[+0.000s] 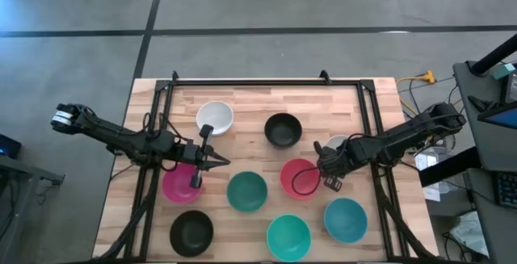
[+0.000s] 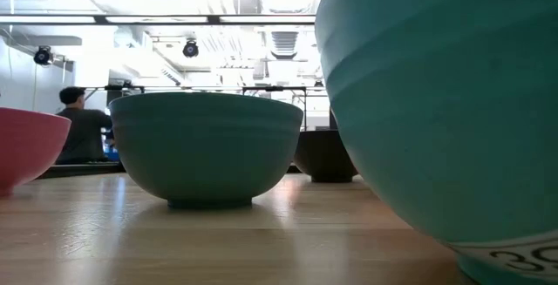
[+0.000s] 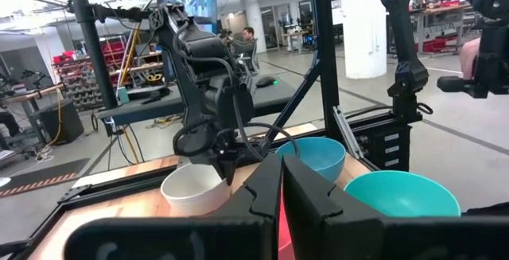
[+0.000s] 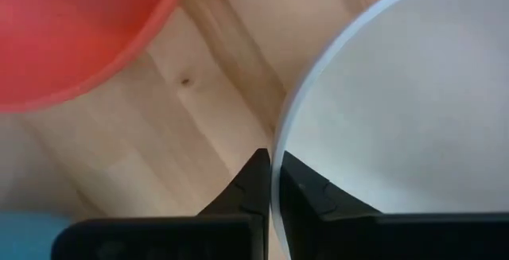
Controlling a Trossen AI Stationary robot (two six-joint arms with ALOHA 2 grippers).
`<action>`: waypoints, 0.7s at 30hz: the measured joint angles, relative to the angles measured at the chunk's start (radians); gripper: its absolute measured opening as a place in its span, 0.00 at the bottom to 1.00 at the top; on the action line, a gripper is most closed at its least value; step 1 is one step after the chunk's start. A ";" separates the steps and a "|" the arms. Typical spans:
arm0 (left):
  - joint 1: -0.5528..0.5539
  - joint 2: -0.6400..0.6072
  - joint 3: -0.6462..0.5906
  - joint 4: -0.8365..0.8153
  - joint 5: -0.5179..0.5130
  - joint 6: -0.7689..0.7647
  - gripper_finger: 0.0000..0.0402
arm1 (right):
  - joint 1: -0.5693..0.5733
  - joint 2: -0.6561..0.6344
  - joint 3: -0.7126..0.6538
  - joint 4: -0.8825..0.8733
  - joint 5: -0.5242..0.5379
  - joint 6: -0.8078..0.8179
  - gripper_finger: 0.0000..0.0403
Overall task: Nest bowls inside each other
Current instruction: Stack the right white bowl on top of the orange bowl
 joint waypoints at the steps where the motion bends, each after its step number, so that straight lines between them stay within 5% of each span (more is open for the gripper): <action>1: 0.000 0.000 0.000 0.000 0.000 0.000 0.00 | 0.000 0.000 0.014 -0.012 -0.005 -0.010 0.03; 21: -0.037 0.000 0.002 0.007 -0.003 -0.055 0.00 | -0.004 0.073 0.670 -0.501 0.153 -0.009 0.03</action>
